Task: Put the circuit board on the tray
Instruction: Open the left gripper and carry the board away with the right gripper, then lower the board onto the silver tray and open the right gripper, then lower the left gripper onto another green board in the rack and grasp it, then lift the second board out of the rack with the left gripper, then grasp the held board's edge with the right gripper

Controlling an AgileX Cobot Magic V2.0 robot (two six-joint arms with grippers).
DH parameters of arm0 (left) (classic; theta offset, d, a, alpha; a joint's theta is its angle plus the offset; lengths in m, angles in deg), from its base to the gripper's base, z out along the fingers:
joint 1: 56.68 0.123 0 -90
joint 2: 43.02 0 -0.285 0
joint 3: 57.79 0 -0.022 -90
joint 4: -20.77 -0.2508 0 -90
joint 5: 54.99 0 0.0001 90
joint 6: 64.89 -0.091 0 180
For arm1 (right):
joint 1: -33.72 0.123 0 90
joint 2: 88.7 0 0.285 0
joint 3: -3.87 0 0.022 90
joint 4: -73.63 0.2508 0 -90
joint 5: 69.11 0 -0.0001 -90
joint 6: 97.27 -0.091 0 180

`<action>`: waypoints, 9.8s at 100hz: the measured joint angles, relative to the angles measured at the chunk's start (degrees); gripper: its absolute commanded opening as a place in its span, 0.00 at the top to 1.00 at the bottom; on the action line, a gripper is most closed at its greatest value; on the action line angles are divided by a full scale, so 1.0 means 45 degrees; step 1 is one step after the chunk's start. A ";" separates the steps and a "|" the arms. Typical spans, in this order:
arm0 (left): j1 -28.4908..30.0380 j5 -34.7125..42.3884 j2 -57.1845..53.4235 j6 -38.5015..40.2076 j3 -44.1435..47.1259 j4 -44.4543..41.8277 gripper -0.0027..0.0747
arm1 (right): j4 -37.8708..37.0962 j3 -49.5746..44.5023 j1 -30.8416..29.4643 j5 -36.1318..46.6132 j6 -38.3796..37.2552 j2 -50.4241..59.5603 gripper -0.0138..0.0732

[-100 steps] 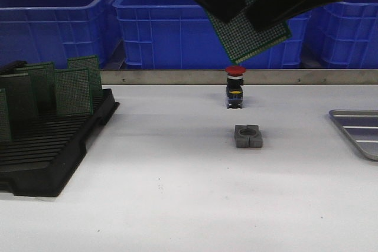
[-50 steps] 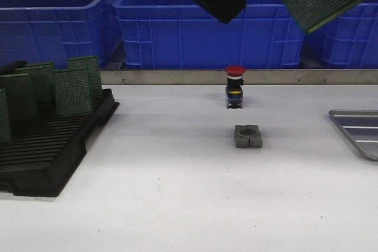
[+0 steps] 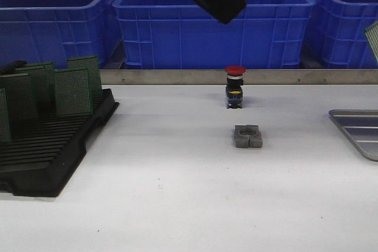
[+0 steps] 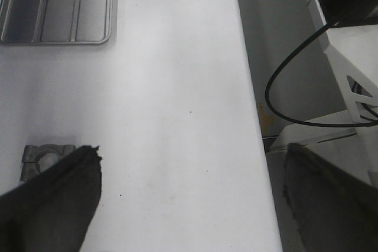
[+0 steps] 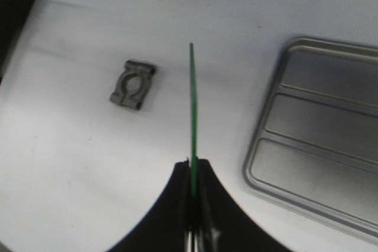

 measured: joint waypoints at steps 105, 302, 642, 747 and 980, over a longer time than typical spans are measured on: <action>0.0000 -0.0024 0.0000 0.0000 0.0000 0.0000 0.21 | 0.2231 0.0660 -0.0631 0.1079 -0.0424 -0.5349 0.58; 0.0197 -0.0067 -0.0097 0.0503 -0.0224 -0.0778 0.26 | 0.0847 -0.3528 0.2105 0.7000 -0.0197 0.4885 0.27; 0.4971 -0.0241 0.1107 -0.0770 -0.3560 -0.4012 0.99 | 0.0847 -0.3528 0.2105 0.7051 -0.0177 0.4885 0.27; 0.0575 -0.0309 0.1834 0.0907 -0.3569 -0.2080 0.99 | 0.1336 -0.2197 0.2105 0.3083 0.4254 0.4885 0.27; 0.0569 -0.0010 0.1834 0.0934 -0.3569 -0.1725 0.35 | 0.4295 0.1809 0.5563 -0.1709 0.9353 -0.1920 0.92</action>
